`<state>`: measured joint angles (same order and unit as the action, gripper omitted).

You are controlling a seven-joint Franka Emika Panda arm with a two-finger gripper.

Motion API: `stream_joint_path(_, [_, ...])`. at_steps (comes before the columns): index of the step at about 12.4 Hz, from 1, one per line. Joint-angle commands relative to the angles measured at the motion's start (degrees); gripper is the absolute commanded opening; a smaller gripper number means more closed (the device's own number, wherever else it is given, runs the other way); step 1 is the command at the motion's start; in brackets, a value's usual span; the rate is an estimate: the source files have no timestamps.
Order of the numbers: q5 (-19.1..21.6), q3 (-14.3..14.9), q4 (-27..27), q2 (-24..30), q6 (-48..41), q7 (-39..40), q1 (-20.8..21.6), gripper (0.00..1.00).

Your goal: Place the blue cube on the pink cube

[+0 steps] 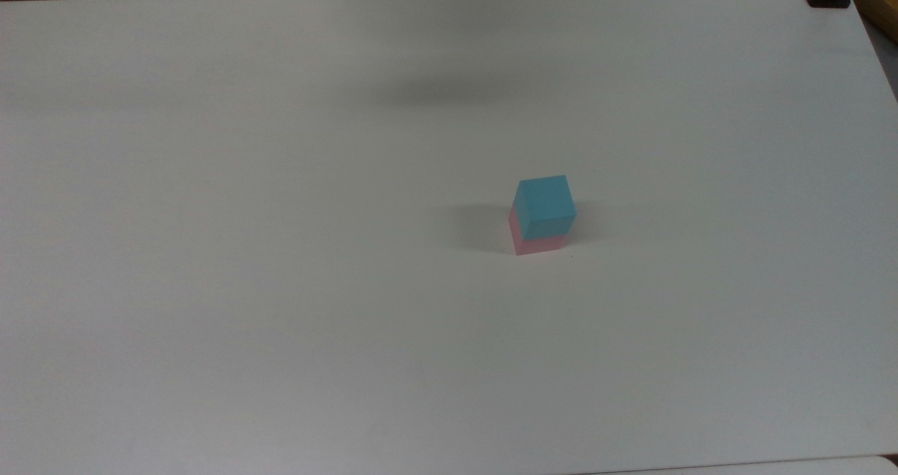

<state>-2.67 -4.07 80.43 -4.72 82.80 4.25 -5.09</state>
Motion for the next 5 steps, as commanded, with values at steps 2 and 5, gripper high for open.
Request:
stream_joint_path(2, [0.83, 0.11, 1.84, 2.08, -0.19, 0.41, -1.41, 1.00])
stream_joint_path(5, [0.83, 0.11, 1.84, 2.00, 0.08, 0.50, -1.50, 1.00])
